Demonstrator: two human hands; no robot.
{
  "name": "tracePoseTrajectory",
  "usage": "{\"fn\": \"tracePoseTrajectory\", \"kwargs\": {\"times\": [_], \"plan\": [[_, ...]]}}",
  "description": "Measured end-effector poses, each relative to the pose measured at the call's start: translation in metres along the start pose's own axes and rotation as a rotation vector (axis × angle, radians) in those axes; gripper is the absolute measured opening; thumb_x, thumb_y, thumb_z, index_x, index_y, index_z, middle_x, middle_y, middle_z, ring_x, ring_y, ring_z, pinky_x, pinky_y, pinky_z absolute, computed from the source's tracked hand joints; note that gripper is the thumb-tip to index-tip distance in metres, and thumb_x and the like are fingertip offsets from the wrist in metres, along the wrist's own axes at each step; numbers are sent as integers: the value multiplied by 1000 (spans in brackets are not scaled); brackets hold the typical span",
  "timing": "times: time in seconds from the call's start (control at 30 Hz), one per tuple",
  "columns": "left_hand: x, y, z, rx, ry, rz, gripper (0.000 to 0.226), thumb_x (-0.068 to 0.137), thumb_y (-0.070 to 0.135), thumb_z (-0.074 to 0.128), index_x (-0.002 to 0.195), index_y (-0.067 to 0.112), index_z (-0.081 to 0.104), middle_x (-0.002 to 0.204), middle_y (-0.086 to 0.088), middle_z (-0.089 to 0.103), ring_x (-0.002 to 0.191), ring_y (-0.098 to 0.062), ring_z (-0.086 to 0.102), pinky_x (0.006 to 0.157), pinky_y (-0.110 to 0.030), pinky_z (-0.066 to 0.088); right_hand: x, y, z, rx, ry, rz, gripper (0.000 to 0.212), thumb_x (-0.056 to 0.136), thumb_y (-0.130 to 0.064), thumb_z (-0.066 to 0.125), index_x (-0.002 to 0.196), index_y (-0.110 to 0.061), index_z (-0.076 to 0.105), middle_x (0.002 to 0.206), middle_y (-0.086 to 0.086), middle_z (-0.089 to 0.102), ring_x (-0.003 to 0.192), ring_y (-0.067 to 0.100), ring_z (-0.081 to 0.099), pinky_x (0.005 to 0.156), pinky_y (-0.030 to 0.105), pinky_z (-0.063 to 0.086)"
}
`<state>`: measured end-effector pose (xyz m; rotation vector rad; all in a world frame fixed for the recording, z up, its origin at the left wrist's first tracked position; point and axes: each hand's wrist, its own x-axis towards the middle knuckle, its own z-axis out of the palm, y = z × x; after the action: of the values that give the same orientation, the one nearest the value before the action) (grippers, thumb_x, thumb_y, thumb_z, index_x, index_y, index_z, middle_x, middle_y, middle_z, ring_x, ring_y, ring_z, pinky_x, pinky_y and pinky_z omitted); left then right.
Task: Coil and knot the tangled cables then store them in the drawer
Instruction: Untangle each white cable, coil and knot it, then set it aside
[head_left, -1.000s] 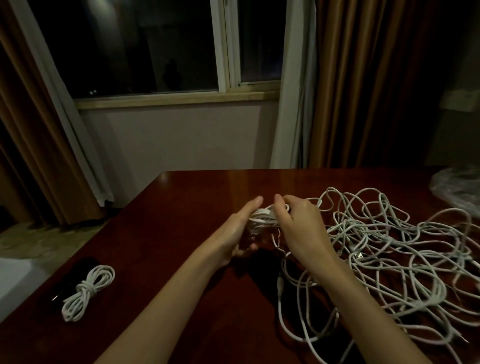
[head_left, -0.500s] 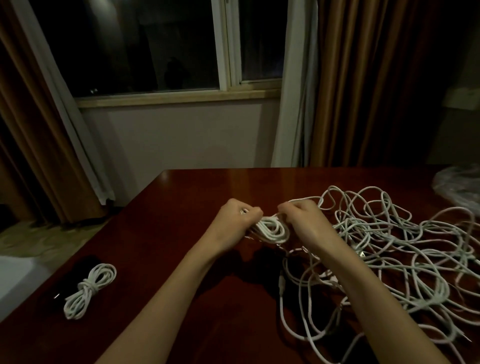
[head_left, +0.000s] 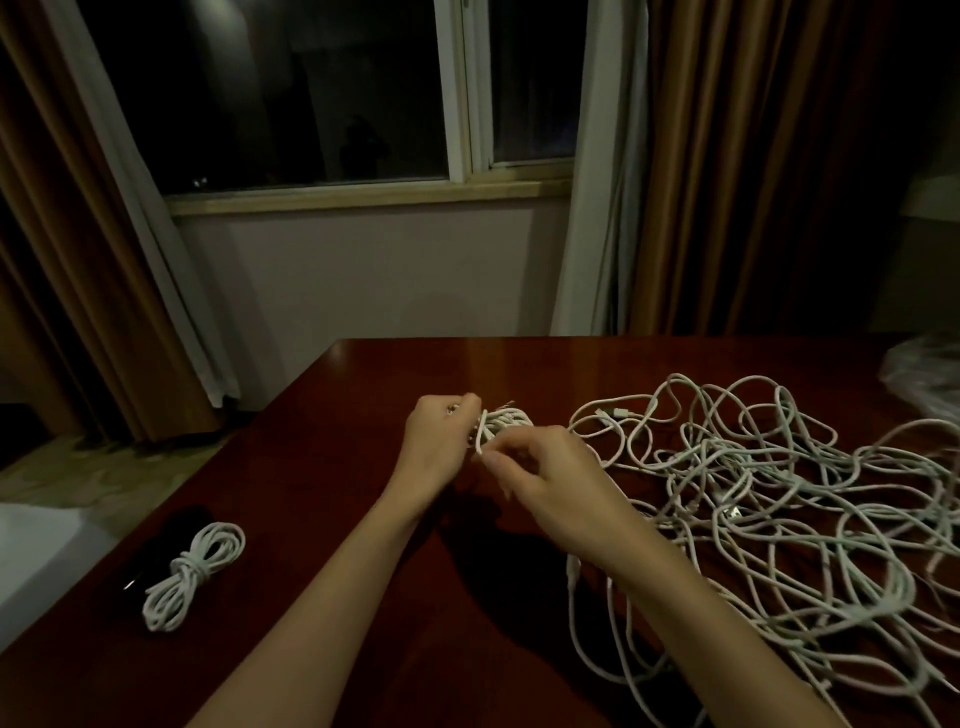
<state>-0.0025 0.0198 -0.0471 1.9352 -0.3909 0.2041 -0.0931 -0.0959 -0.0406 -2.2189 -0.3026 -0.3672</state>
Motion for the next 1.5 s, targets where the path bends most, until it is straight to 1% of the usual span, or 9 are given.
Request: {"fn": "tracePoseTrajectory", "kwargs": {"times": [0.4,0.7,0.83,0.93,1.1,1.17,1.27,1.4,1.5], "plan": [[-10,29,4,-463,-232,-263,34,100,18,44,72,8,60,47,4,58,41,-5,54,39,-16,41,0,10,-23,459,-96,354,31,89,-36,63,74,-10,71,50,-7,57,45,3,48,44,13,34],[-4,14,1,-128,-184,-153,46,100,21,42,55,14,50,39,10,43,37,-5,37,39,-17,28,-1,1,-43,524,-213,249,33,91,-34,55,70,-12,68,53,-1,55,50,9,51,55,17,43],[-8,9,3,-17,-262,-52,51,101,20,43,50,16,39,37,10,38,31,-5,33,37,-17,28,-1,0,-51,710,100,257,33,93,-28,53,72,-6,64,45,0,49,40,8,45,45,15,40],[-11,15,5,-191,-326,-81,49,102,20,41,54,12,43,36,8,37,27,-3,29,32,-15,21,1,13,-49,413,336,283,36,98,-28,52,73,-9,69,49,-1,55,43,5,49,45,13,39],[-9,20,1,-525,-203,-259,41,100,25,40,63,9,49,39,3,40,25,-2,29,30,-15,19,0,23,-40,-266,156,286,25,97,-32,55,82,-19,70,70,-2,67,63,11,62,57,21,42],[-8,17,4,-497,-173,-296,39,100,24,41,68,9,55,47,0,45,26,-2,30,29,-15,19,-1,18,-36,-414,135,245,16,95,-29,57,106,-25,68,96,-7,66,89,9,60,80,26,47],[-9,16,9,-475,-176,-351,35,99,23,41,72,8,59,46,2,46,28,-3,32,30,-15,19,-1,10,-33,-319,104,142,46,92,-32,59,137,-31,48,138,-13,43,132,7,32,117,47,16],[-11,21,12,-507,-191,-372,33,100,23,39,79,9,60,47,3,48,32,-5,36,35,-19,25,0,2,-21,-130,124,8,41,88,-49,58,126,-33,54,121,-17,51,113,-3,38,92,11,32],[-13,21,15,-438,-168,-360,30,96,22,44,81,9,66,71,-11,57,57,-19,52,50,-26,36,3,10,-15,-232,223,2,49,81,-71,38,104,-33,58,99,-16,48,97,3,39,82,21,35]]}}
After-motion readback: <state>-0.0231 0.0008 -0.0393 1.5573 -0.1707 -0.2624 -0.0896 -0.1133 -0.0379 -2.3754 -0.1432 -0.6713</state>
